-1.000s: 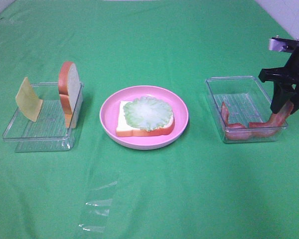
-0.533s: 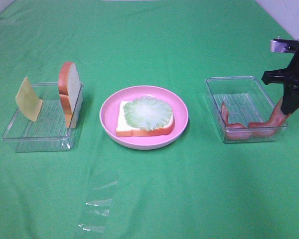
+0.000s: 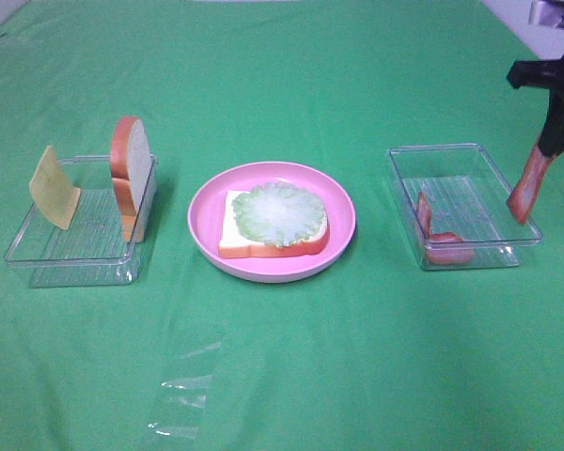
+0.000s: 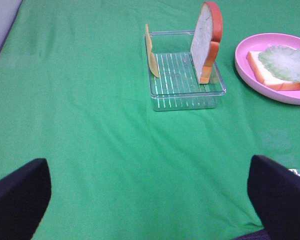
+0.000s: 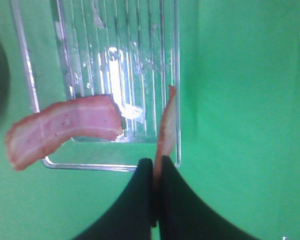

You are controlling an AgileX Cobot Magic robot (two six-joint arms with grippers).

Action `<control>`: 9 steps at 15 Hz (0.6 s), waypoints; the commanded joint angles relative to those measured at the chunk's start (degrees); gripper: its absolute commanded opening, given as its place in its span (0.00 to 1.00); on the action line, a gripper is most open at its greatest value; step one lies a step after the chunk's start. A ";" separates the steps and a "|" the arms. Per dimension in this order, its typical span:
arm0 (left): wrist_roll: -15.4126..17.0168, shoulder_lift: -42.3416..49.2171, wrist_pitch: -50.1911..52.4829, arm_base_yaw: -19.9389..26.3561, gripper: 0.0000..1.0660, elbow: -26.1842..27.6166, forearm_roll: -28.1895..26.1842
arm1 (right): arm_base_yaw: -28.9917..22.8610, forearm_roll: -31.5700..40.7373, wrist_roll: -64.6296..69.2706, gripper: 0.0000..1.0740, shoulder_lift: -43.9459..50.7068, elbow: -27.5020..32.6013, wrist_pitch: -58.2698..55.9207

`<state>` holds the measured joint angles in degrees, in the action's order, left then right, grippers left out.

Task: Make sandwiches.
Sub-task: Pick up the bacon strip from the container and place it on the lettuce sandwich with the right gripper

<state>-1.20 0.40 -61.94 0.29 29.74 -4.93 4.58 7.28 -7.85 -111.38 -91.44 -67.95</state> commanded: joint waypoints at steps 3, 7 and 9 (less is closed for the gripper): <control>-0.06 0.06 0.23 -0.11 0.94 -0.06 0.11 | -0.17 9.00 0.86 0.00 5.84 -8.59 -3.09; -0.06 0.06 0.23 -0.11 0.94 -0.06 0.11 | -10.71 21.43 0.69 0.00 5.50 -12.15 0.80; -0.06 0.06 0.23 -0.11 0.94 -0.06 0.11 | -15.24 24.06 0.57 0.00 4.41 -12.15 2.98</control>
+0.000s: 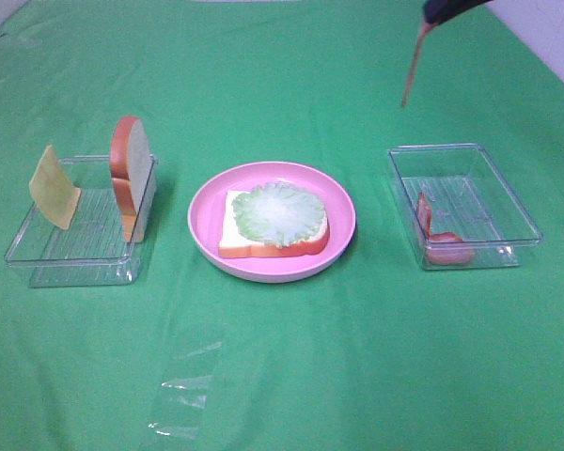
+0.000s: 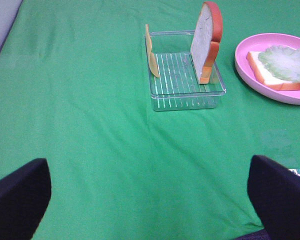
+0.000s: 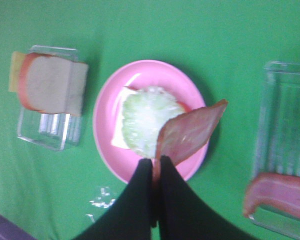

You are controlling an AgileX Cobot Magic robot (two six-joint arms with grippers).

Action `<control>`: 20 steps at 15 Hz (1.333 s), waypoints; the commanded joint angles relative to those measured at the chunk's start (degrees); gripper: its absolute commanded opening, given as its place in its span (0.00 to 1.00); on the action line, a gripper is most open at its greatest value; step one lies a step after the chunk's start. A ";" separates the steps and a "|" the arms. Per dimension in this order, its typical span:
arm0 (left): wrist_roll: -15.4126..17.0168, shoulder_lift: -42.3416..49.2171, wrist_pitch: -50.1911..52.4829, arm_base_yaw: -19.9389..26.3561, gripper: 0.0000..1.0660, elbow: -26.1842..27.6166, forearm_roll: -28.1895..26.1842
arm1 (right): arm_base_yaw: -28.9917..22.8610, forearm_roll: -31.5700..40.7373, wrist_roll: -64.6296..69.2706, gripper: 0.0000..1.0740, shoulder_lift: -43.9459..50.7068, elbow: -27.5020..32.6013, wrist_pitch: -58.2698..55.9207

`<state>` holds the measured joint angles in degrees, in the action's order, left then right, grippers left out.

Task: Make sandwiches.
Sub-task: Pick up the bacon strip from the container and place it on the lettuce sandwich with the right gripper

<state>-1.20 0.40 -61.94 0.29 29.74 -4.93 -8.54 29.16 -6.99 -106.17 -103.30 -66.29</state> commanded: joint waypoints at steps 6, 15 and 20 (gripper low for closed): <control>-0.06 0.06 0.23 -0.11 0.94 -0.06 0.11 | -16.67 5.10 -1.09 0.00 -7.73 -0.29 10.14; -0.06 0.06 0.23 -0.11 0.94 -0.06 0.11 | -22.17 3.61 -1.83 0.00 -19.60 -0.29 16.27; -0.06 0.06 0.23 -0.11 0.94 -0.06 0.11 | -22.12 -12.38 1.26 0.00 -19.88 -0.29 15.76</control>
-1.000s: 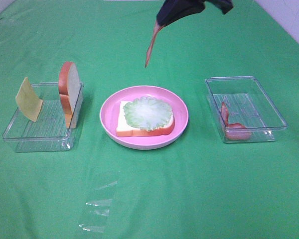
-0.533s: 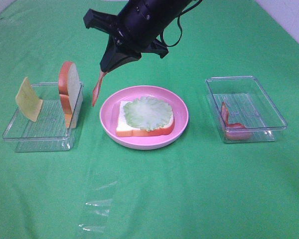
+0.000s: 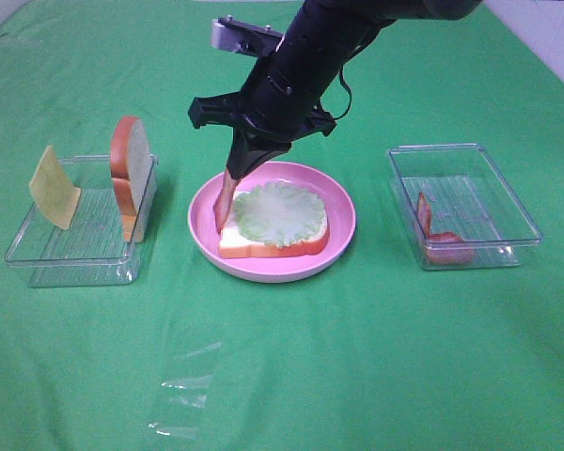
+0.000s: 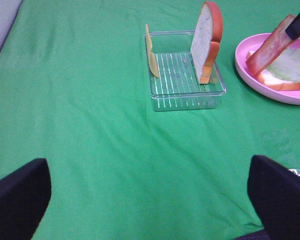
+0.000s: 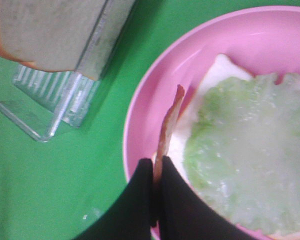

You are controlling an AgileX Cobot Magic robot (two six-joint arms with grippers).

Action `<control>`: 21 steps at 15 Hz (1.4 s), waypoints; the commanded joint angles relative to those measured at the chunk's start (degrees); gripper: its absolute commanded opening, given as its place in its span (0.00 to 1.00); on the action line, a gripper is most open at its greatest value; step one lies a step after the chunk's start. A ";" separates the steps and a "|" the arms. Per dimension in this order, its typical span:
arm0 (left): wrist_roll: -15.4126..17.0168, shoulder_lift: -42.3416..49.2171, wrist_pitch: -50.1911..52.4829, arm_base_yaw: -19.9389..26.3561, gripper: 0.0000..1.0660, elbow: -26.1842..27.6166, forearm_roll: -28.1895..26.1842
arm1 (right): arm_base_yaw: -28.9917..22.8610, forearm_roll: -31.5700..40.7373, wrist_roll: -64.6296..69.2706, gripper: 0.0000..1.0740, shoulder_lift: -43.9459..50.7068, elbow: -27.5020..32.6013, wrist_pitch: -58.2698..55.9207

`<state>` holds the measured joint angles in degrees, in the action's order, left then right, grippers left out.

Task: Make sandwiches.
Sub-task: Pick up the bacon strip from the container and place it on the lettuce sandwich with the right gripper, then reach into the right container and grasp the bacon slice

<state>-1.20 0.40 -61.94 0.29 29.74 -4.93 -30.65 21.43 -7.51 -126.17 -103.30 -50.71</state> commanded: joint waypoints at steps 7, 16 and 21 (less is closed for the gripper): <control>-0.06 0.06 0.23 -0.11 0.94 -0.06 0.11 | 0.00 -17.42 6.53 0.00 0.11 -0.29 -2.29; -0.06 0.06 0.23 -0.11 0.94 -0.06 0.11 | -0.06 -16.50 8.88 0.92 0.11 -0.29 -4.81; -0.06 0.06 0.23 -0.11 0.94 -0.06 0.11 | 0.11 -18.33 11.69 0.92 1.20 -0.34 -14.09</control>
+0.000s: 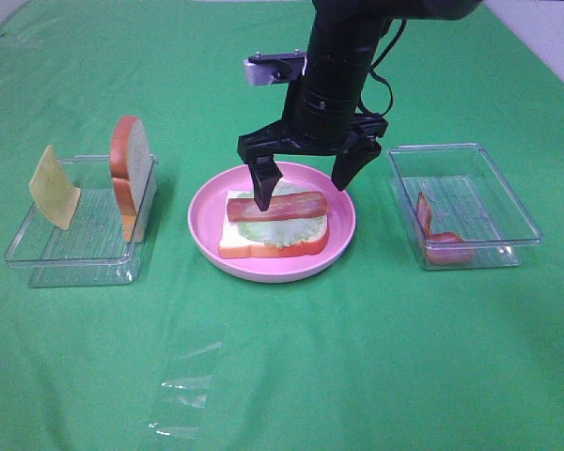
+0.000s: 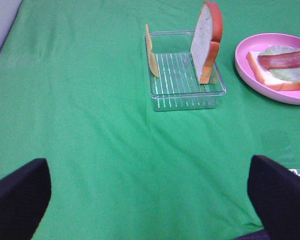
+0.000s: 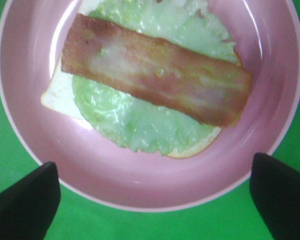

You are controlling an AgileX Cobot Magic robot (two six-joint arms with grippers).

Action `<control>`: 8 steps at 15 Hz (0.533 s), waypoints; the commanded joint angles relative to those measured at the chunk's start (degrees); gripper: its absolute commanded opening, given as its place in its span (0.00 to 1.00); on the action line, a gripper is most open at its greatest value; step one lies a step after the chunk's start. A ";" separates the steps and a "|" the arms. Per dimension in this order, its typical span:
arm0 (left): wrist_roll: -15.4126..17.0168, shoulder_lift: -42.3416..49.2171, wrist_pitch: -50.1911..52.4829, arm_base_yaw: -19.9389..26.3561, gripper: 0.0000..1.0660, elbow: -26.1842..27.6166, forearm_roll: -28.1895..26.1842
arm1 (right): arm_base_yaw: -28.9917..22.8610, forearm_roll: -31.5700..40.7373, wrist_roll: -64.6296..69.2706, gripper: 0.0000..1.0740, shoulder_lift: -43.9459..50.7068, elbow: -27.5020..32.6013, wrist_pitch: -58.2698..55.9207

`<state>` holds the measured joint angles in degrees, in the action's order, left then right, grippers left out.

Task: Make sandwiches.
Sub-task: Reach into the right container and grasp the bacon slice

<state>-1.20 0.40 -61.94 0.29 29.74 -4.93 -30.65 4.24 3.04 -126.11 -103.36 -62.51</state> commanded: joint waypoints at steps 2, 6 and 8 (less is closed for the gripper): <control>-0.06 0.06 0.23 -0.11 0.94 -0.06 0.11 | 0.52 -3.21 2.23 0.92 2.92 -0.29 -4.87; -0.06 0.06 0.23 -0.11 0.94 -0.06 0.11 | 5.44 -1.89 3.38 0.92 5.67 -0.29 -9.17; -0.06 0.06 0.23 -0.11 0.94 -0.06 0.11 | 10.89 -1.83 3.44 0.91 6.47 -0.11 -12.89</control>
<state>-1.20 0.40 -61.94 0.29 29.74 -4.93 -20.17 2.29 6.13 -120.21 -103.42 -69.16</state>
